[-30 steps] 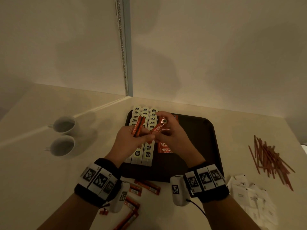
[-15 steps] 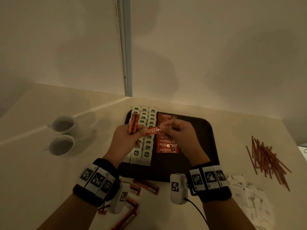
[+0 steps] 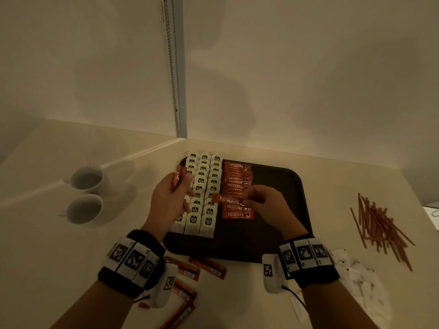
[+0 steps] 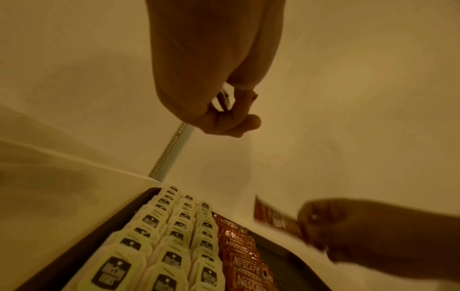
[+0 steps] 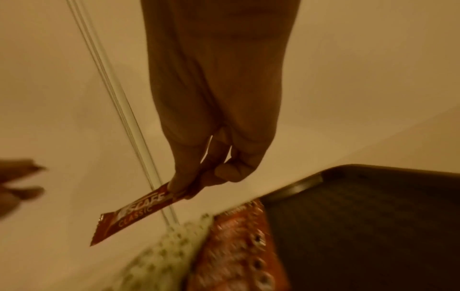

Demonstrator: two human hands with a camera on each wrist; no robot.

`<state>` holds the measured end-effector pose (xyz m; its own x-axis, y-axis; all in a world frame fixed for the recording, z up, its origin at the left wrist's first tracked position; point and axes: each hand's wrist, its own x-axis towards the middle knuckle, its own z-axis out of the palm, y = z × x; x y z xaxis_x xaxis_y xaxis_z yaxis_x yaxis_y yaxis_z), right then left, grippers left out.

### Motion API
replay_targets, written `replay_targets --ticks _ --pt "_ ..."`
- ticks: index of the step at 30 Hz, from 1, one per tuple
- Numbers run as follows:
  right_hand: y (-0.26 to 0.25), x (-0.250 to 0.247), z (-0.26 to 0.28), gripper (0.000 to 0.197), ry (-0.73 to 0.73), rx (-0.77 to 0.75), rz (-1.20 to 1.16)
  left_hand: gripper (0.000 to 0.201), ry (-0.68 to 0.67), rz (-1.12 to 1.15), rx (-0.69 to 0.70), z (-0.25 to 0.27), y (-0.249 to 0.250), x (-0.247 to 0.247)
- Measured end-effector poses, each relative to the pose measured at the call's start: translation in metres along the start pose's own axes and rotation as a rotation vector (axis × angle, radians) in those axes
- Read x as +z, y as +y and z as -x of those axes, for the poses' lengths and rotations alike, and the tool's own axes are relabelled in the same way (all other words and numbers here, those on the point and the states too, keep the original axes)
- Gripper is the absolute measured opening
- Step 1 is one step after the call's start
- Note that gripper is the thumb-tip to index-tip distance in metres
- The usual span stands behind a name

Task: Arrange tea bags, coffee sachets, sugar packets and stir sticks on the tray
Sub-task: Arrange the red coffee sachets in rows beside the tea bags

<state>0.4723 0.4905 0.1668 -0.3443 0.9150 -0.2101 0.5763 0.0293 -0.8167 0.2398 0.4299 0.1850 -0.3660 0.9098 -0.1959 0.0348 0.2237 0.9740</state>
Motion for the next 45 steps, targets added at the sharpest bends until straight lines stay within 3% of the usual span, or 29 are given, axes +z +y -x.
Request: replay_targets --ticks 5,10,21,25,28,36,38,40,43,45 --pt "0.049 0.013 0.004 0.019 -0.1 0.149 0.161 0.016 0.021 0.013 -0.052 -0.004 -0.004 -0.011" --pt "0.072 0.026 0.0 0.017 0.003 0.218 0.149 0.007 0.023 0.06 -0.12 -0.002 -0.01 -0.013" --pt "0.091 0.042 -0.016 0.02 0.183 0.221 0.237 0.016 -0.008 0.07 -0.166 0.001 -0.009 -0.012" --pt "0.093 0.043 -0.017 0.02 0.192 0.206 0.261 0.016 -0.045 0.0 -0.159 0.003 -0.009 -0.011" --pt "0.094 0.043 -0.018 0.02 0.193 0.216 0.276 0.003 -0.128 -0.082 -0.109 0.004 -0.008 -0.012" --pt "0.088 0.041 -0.016 0.019 0.167 0.234 0.278 0.021 -0.216 -0.167 -0.072 0.001 -0.012 -0.008" --pt "0.075 0.039 -0.013 0.017 0.212 0.203 0.221 0.024 -0.258 -0.212 -0.05 0.0 -0.011 -0.007" --pt "0.047 0.036 -0.008 0.016 0.226 0.152 -0.011 0.031 -0.308 -0.275 0.005 0.001 -0.009 -0.004" --pt "-0.003 0.038 0.001 0.033 -0.004 0.112 -0.467 0.039 -0.403 -0.395 0.141 0.002 -0.009 0.002" --pt "-0.023 0.042 0.004 0.031 -0.083 0.046 -0.561 0.044 -0.452 -0.448 0.19 0.004 -0.007 0.006"
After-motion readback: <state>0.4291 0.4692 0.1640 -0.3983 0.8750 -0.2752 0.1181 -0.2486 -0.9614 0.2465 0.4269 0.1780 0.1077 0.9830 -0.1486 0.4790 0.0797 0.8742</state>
